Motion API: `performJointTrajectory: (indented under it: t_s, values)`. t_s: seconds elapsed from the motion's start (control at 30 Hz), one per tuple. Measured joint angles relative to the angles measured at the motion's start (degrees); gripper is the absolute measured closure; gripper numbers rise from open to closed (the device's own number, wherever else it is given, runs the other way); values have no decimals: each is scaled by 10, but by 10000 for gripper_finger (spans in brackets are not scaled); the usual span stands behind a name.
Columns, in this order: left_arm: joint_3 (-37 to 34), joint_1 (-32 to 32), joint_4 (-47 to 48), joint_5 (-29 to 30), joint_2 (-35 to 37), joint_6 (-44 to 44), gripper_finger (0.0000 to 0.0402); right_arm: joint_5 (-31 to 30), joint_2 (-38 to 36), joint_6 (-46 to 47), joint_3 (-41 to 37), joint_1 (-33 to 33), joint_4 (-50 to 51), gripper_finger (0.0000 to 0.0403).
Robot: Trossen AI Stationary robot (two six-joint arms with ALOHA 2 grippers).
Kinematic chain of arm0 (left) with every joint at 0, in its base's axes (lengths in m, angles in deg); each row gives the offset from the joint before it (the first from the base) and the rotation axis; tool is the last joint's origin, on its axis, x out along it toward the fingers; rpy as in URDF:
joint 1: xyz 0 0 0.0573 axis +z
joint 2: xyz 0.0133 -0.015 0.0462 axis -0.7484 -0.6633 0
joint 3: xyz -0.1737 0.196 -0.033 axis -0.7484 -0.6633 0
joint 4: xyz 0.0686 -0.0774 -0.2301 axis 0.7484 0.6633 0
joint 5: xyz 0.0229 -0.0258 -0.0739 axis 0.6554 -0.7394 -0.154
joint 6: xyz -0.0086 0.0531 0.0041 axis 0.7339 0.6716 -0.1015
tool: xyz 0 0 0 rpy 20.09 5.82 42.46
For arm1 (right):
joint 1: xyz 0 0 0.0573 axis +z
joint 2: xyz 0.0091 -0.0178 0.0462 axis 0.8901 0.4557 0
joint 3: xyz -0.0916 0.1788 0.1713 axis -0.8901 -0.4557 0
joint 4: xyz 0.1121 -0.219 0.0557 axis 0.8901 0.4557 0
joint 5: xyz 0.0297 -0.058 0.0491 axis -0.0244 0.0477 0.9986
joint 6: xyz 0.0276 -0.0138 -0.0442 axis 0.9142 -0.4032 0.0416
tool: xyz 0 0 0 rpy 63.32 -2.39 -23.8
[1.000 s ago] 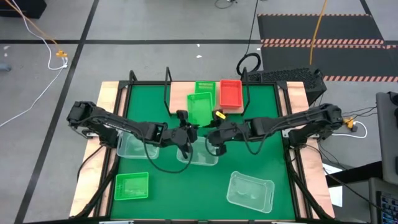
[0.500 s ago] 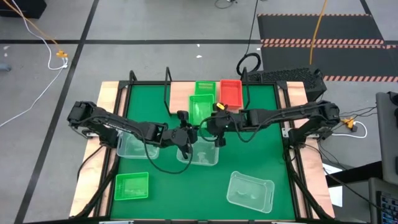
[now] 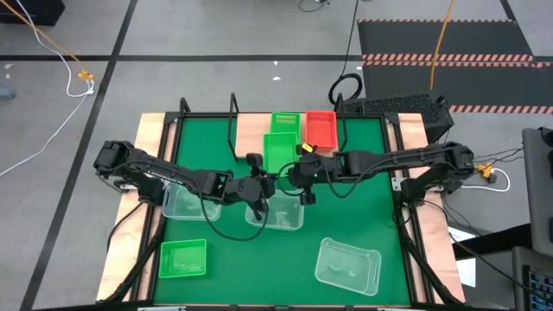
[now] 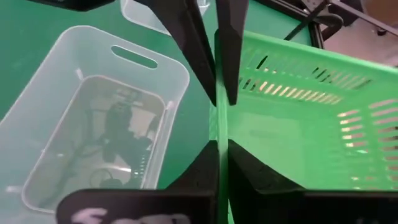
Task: Stack baskets on shelf by color
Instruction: Stack the right green bin on top of the other green bin on the shelf
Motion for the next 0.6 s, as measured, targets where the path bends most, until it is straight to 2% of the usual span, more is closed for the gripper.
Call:
performJointTrajectory:
  t_s: [0.13,0.23,0.33,0.43,0.6]
  values:
    - [1,-1,-7,75,3,-4,300,-38,-13,-33,6,-27,14,398]
    - [1,2,-4,108,3,-15,240,-52,-19,-68,18,-72,-5,399]
    - [1,6,2,123,3,-15,190,10,-17,-87,24,-123,-13,400]
    - [1,9,16,126,3,-17,157,74,-10,-85,24,-166,-29,400]
    - [2,12,58,175,15,-43,141,93,-3,-91,-8,-214,-58,401]
